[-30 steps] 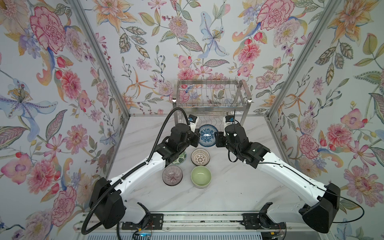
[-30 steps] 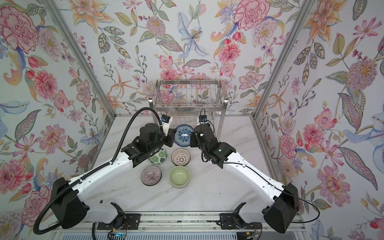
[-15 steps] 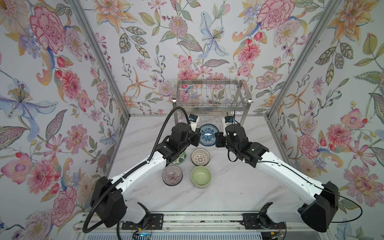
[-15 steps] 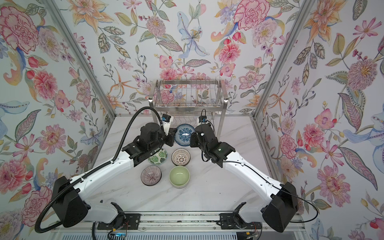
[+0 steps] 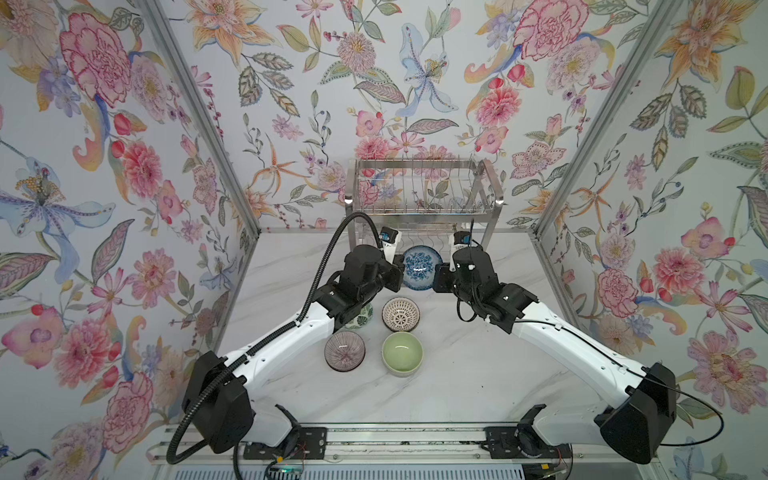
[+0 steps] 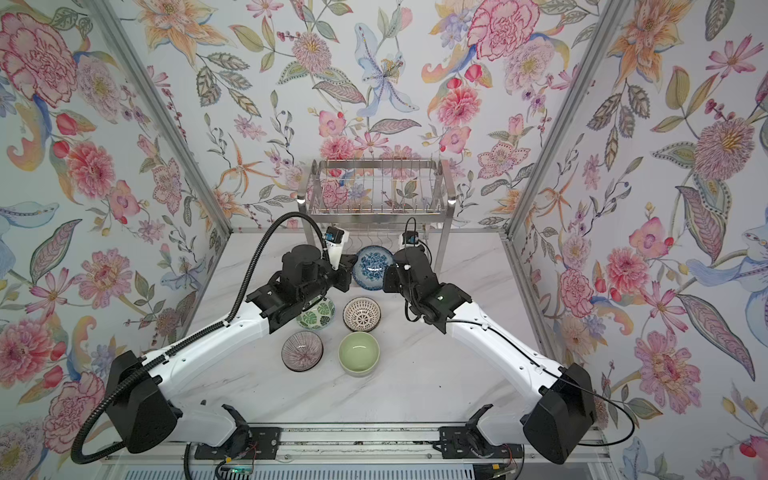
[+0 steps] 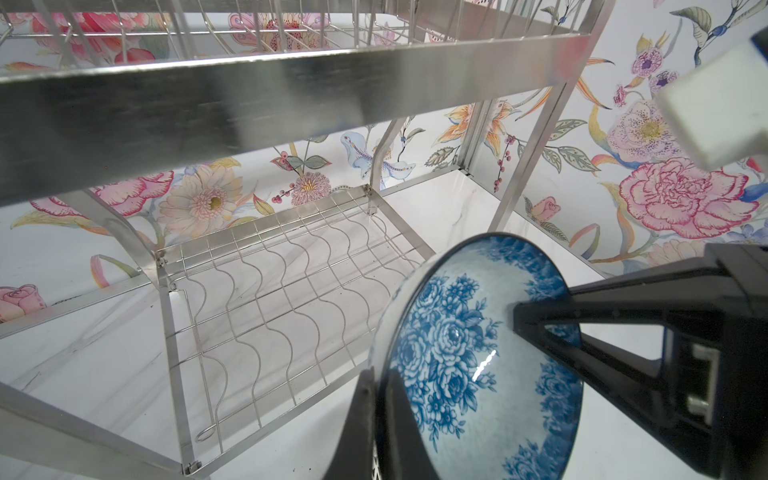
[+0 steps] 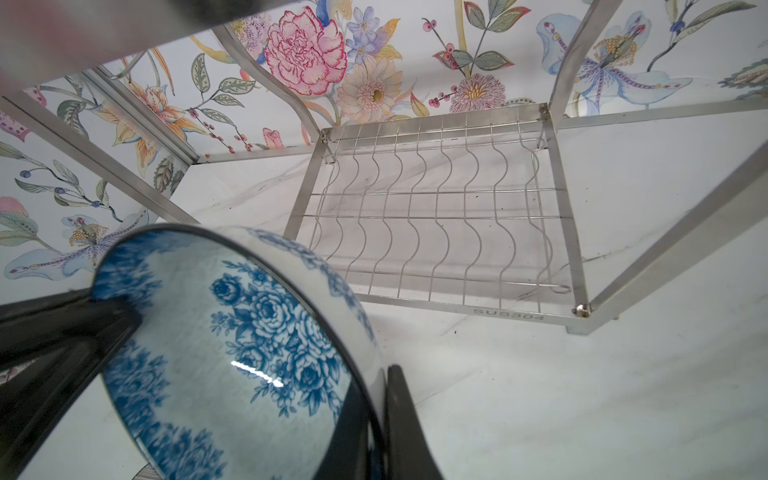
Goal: Load the bowls into the dish rack
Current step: 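Grasp the blue bowl rim with the right gripper and release the left gripper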
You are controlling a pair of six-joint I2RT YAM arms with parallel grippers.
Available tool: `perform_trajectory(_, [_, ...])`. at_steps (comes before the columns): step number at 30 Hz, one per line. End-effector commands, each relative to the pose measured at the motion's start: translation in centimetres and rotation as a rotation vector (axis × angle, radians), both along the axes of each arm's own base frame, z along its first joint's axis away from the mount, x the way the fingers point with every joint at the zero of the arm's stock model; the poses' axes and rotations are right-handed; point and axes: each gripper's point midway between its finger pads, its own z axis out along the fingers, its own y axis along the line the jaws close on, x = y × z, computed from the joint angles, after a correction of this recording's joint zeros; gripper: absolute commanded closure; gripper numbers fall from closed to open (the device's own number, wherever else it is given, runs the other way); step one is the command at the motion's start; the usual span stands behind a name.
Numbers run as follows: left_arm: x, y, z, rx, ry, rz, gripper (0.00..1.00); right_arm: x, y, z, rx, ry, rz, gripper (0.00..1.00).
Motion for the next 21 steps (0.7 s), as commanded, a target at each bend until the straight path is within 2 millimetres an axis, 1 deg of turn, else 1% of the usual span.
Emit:
perform_trajectory(1, [0.2,-0.8,2.7,-0.067,-0.051,-0.012,1.00,-0.3,0.7,0.3,0.007,-0.015,0.041,1.00])
perform_trajectory(3, [0.3,-0.5,2.4,-0.053,-0.049,-0.002,1.00,-0.3,0.4,0.5,-0.004,-0.025,0.040,1.00])
perform_trajectory(4, [0.2,-0.4,2.2,-0.039,-0.051,0.002,0.92,-0.3,0.3,0.6,-0.012,-0.030,0.039,1.00])
perform_trajectory(6, [0.1,0.5,2.1,0.004,-0.066,0.024,0.48,-0.3,-0.3,0.8,-0.046,-0.040,0.043,1.00])
perform_trajectory(7, [0.0,1.1,2.1,0.022,-0.074,0.042,0.30,-0.4,-0.5,0.9,-0.069,-0.048,0.050,1.00])
perform_trajectory(8, [0.0,2.0,2.3,0.045,-0.084,0.065,0.14,-0.5,-0.9,0.9,-0.100,-0.056,0.050,1.00])
perform_trajectory(9, [-0.1,2.9,2.5,0.063,-0.093,0.087,0.01,-0.5,-1.4,1.0,-0.138,-0.066,0.048,1.00])
perform_trajectory(12, [-0.4,5.7,3.0,0.095,-0.109,0.147,0.01,-0.7,-3.0,0.9,-0.244,-0.083,0.039,1.00])
perform_trajectory(16, [-1.1,9.8,3.2,0.131,-0.109,0.226,0.00,-0.9,-4.8,0.5,-0.446,-0.096,0.051,1.00])
perform_trajectory(18, [-1.4,11.9,3.2,0.139,-0.107,0.268,0.00,-0.8,-5.4,0.1,-0.581,-0.100,0.070,1.00])
perform_trajectory(21, [-1.6,15.2,2.5,0.153,-0.084,0.337,0.01,-0.4,-5.9,-0.4,-0.824,-0.118,0.079,1.00])
